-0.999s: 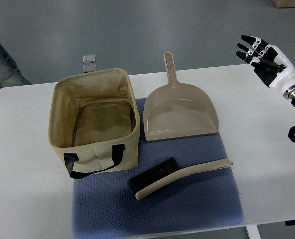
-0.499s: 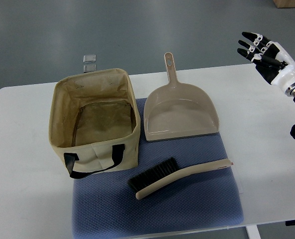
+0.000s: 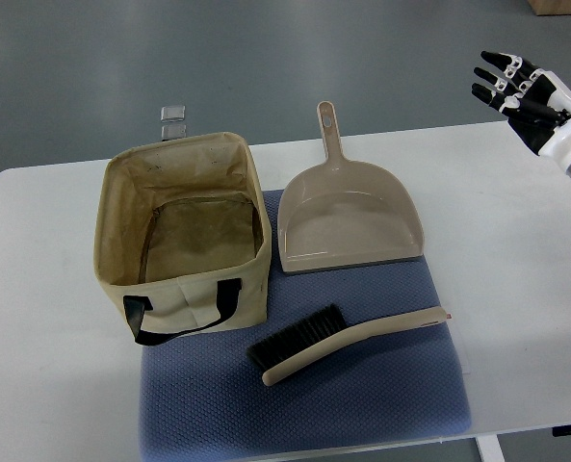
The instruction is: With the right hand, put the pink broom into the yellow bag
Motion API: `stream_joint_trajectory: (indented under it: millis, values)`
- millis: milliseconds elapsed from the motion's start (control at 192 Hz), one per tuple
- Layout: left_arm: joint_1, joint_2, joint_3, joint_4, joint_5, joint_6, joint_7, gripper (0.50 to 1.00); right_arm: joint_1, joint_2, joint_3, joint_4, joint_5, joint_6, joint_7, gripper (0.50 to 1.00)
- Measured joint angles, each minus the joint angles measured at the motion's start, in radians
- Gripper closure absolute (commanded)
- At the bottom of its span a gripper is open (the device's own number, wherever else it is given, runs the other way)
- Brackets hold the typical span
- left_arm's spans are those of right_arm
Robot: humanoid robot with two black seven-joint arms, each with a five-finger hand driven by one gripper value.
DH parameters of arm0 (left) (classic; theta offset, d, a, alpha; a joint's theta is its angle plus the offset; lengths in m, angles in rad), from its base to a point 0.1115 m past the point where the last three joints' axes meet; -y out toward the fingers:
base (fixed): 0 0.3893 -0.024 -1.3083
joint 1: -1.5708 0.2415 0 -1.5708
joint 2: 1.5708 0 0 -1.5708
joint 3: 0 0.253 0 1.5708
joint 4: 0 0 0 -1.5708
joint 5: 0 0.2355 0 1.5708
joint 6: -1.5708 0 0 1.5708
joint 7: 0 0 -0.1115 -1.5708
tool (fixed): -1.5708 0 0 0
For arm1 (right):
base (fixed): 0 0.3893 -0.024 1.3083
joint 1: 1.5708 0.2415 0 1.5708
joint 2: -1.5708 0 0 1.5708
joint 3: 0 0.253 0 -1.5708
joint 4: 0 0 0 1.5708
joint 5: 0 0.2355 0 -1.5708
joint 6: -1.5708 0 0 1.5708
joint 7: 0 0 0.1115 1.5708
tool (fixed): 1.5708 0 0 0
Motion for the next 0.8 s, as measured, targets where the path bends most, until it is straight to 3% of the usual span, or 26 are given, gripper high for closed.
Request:
stream_joint_trajectory:
  millis: [291, 494, 801]
  values:
    - [0.0, 0.0, 0.0, 0.0, 0.0, 0.0, 0.0, 0.5, 0.006, -0.007, -0.011, 0.012, -0.142, 0.008, 0.002, 0.574]
    - [0.0, 0.0, 0.0, 0.0, 0.0, 0.0, 0.0, 0.5, 0.032, -0.047, -0.027, 0.05, -0.349, 0.087, 0.007, 0.574]
    - [0.0, 0.0, 0.0, 0.0, 0.0, 0.0, 0.0, 0.5, 0.107, -0.15, -0.247, 0.283, -0.659, 0.087, 0.058, 0.579]
